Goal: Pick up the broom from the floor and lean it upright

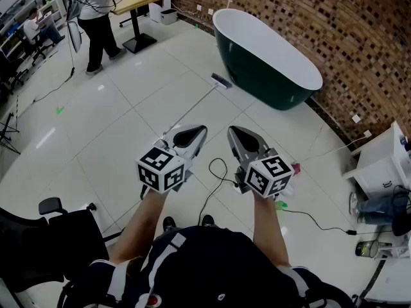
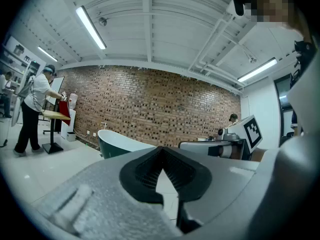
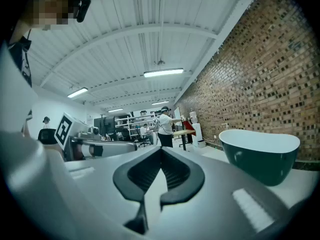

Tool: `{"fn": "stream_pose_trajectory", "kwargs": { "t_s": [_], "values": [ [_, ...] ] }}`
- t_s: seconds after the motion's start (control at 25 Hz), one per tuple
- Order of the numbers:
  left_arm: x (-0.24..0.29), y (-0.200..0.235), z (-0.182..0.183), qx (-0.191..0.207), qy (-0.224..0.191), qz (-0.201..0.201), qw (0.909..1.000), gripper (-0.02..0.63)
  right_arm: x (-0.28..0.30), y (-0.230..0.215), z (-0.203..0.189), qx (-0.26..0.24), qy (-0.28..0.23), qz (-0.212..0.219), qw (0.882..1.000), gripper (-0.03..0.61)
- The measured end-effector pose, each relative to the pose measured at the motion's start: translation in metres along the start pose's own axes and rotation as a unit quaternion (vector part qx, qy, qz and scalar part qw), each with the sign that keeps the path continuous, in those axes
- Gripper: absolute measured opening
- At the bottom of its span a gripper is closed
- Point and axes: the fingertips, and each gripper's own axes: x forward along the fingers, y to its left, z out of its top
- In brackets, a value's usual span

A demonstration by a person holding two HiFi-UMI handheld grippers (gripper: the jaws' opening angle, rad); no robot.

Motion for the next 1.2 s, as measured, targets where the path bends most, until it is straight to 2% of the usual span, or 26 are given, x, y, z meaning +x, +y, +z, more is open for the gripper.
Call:
{"fn": "stream_pose_trajectory", "kwargs": {
  "t_s": [0.28,0.6,0.96,1.2],
  "values": [
    [0.043,-0.017,-0.009,-0.004,0.003,0.000,1.0000,0.000,-0.012,-0.039,0.000,-0.001,0.001,0.015,1.000,0.003],
    [0.069,-0.010,-0.016,-0.009,0.015,0.016,0.9997,0.000,-0.007,-0.067,-0.003,0.005,0.007,0.033,0.999,0.003],
    [0.114,0.016,-0.006,-0.011,0.021,0.009,0.9997,0.000,0.019,-0.107,0.007,0.004,0.010,0.025,1.000,0.003],
    [0.148,0.059,-0.009,-0.018,0.025,0.000,0.9995,0.000,0.058,-0.139,0.004,0.006,0.019,0.010,1.000,0.003]
  ]
}}
